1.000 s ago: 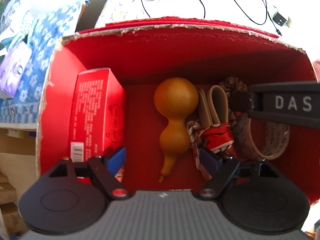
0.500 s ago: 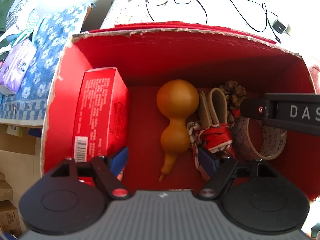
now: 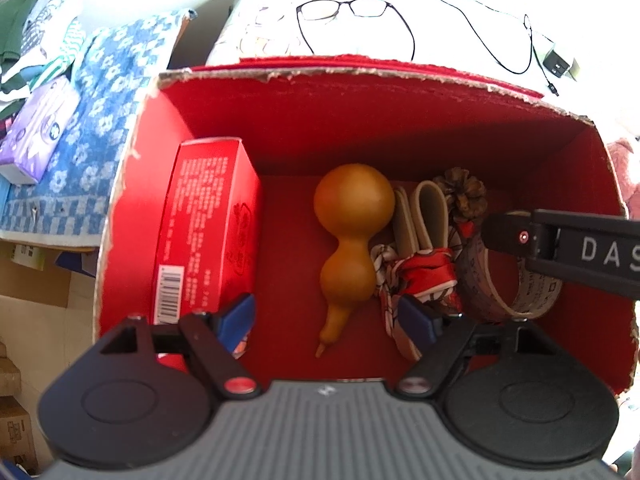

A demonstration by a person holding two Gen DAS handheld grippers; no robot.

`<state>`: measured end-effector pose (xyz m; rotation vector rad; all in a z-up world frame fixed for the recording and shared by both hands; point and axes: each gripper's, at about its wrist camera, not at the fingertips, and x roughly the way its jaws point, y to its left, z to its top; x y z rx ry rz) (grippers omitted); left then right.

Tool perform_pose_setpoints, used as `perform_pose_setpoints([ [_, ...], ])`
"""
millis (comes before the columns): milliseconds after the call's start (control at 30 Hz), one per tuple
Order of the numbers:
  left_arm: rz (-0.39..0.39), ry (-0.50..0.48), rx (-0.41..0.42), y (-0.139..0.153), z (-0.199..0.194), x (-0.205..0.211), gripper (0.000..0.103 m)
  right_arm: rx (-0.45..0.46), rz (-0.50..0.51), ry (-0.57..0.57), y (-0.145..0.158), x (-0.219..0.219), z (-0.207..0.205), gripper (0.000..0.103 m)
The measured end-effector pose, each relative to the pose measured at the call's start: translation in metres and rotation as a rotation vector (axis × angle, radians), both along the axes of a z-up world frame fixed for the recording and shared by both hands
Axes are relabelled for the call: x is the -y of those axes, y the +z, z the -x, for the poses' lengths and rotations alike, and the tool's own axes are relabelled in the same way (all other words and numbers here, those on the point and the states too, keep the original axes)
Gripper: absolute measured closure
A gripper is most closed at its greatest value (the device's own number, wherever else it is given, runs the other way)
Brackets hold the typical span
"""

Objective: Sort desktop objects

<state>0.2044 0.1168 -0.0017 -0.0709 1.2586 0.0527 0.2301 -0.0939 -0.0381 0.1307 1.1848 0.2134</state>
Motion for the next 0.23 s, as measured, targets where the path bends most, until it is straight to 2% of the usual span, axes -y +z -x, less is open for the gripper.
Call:
perform_pose_setpoints([
  [233,0.003,-0.001,0.025,0.0091,-0.0014,-0.0019,0.020,0.009,-0.014,-0.011,0.0016,0.0024,0.0008,0.047],
])
